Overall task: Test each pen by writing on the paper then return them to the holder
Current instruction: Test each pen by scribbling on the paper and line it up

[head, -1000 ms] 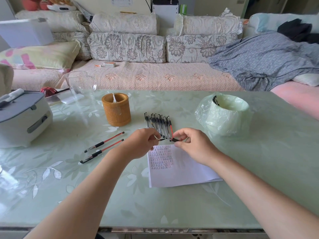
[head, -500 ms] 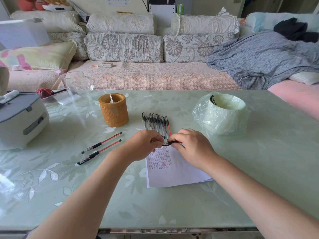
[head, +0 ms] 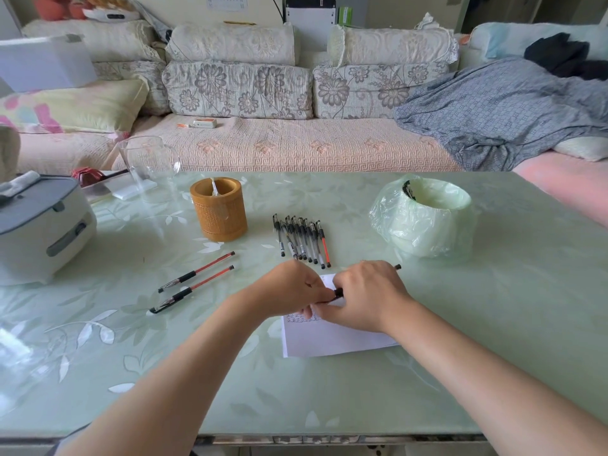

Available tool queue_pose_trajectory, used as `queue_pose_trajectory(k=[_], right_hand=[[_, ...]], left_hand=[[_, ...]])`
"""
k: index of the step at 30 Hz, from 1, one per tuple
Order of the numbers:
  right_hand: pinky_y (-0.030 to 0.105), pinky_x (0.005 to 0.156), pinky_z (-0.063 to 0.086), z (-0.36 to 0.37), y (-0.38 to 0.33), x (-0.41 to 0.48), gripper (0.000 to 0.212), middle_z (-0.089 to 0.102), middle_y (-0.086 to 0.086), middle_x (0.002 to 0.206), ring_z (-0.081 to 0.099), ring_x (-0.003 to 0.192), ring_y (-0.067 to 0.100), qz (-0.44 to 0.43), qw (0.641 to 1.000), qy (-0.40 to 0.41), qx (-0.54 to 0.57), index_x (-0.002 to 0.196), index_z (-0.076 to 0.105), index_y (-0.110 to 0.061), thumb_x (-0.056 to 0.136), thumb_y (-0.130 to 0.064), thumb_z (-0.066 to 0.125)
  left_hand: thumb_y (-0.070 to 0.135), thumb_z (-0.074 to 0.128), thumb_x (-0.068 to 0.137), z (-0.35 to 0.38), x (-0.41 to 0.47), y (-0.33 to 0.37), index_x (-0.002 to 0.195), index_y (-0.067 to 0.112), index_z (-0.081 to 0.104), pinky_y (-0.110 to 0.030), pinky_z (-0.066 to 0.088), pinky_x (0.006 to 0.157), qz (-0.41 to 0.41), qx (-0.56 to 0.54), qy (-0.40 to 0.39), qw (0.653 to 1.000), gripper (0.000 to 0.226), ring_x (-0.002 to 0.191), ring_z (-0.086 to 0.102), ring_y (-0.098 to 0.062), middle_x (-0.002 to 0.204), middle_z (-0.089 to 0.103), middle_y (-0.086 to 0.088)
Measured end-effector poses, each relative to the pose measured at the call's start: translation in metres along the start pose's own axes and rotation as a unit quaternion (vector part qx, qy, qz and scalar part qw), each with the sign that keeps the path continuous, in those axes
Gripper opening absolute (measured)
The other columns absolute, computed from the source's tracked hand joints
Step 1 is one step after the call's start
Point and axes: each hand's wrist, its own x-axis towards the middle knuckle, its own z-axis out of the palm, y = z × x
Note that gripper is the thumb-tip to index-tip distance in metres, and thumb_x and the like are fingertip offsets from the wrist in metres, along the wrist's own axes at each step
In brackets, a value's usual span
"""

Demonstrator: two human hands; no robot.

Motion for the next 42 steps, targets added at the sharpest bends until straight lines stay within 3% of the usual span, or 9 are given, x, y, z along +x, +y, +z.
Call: queue_pose_trajectory(k=[3,6,11,17,22,26,32,37,42], right_hand=[[0.029,0.052,0.029,0.000,0.000,-0.002,0.071,0.047,-0.002,0.052,0.050,0.058,0.023,-0.001,1.000,-0.012,-0.005,0.059,0.052,-0.016,0.068,-0.083,0.031],[0.028,0.049,0.025,0.003,-0.005,-0.005,0.070,0.047,0.000,0.051,0.049,0.058,0.023,0.000,1.000,-0.017,0.002,0.059,0.051,-0.014,0.068,-0.078,0.026],[0.031,0.064,0.050,0.008,-0.008,-0.008,0.065,0.058,-0.001,0.059,0.056,0.063,0.021,0.024,0.998,-0.037,0.046,0.061,0.058,-0.017,0.073,-0.074,0.029],[0.029,0.049,0.029,0.004,-0.007,-0.008,0.059,0.047,-0.001,0.049,0.047,0.054,0.020,0.014,0.996,0.023,0.084,0.054,0.043,-0.017,0.080,-0.070,0.038],[0.032,0.071,0.042,0.004,0.005,0.004,0.027,0.054,-0.012,0.083,0.056,0.084,0.017,0.021,0.977,-0.022,0.209,0.104,0.049,-0.026,0.089,-0.048,0.055],[0.027,0.079,0.038,0.012,0.023,0.011,0.022,0.043,-0.006,0.099,0.049,0.087,0.016,0.049,0.967,-0.004,0.251,0.105,0.057,-0.023,0.089,-0.009,0.050],[0.028,0.073,0.047,0.011,0.036,0.021,0.011,0.066,-0.008,0.086,0.060,0.082,0.016,0.130,0.961,0.011,0.243,0.093,0.076,-0.026,0.085,-0.025,0.068],[0.035,0.083,0.054,0.014,0.040,0.041,0.015,0.075,0.010,0.097,0.067,0.097,0.028,0.243,0.932,0.064,0.262,0.091,0.076,-0.011,0.080,-0.019,0.071],[0.021,0.080,0.042,0.027,0.032,0.063,0.026,0.069,0.005,0.112,0.062,0.106,0.023,0.268,0.917,0.066,0.287,0.107,0.069,-0.007,0.082,-0.016,0.070]], left_hand=[[0.033,0.067,0.086,-0.003,-0.003,0.002,0.080,0.010,0.076,-0.017,0.050,0.057,-0.002,-0.023,-0.013,1.000,0.026,0.059,0.065,-0.007,0.073,0.075,-0.006],[0.033,0.069,0.084,-0.004,-0.006,0.000,0.082,0.008,0.077,-0.023,0.056,0.071,-0.007,-0.036,-0.036,0.999,0.026,0.062,0.066,-0.010,0.074,0.075,-0.006],[0.035,0.072,0.082,-0.001,-0.006,-0.004,0.080,0.010,0.077,-0.027,0.056,0.071,-0.007,-0.049,-0.047,0.998,0.025,0.061,0.064,-0.012,0.073,0.075,-0.006],[0.026,0.075,0.082,-0.008,-0.005,0.001,0.076,0.004,0.075,-0.027,0.058,0.066,0.009,-0.112,-0.017,0.994,0.023,0.061,0.067,-0.015,0.069,0.073,-0.009],[0.031,0.072,0.085,-0.019,0.008,-0.008,0.079,0.012,0.072,-0.037,0.060,0.068,0.015,-0.039,0.075,0.996,0.020,0.062,0.068,-0.016,0.071,0.073,-0.004],[0.029,0.067,0.090,-0.026,0.019,-0.017,0.078,0.020,0.066,-0.036,0.057,0.063,0.012,-0.046,0.174,0.983,0.015,0.065,0.064,-0.018,0.073,0.070,-0.005],[0.028,0.069,0.088,-0.020,0.028,-0.021,0.110,0.020,0.060,-0.016,0.038,0.056,0.007,-0.042,0.252,0.967,0.025,0.073,0.056,-0.009,0.094,0.066,0.006],[0.036,0.069,0.086,-0.014,0.029,-0.028,0.128,0.026,0.049,-0.028,0.050,0.074,0.009,0.042,0.197,0.979,0.048,0.089,0.058,-0.012,0.112,0.056,0.005],[0.056,0.070,0.078,-0.002,0.024,-0.034,0.122,0.033,0.058,-0.034,0.043,0.093,0.032,0.186,0.081,0.979,0.050,0.111,0.040,-0.014,0.118,0.047,0.004]])
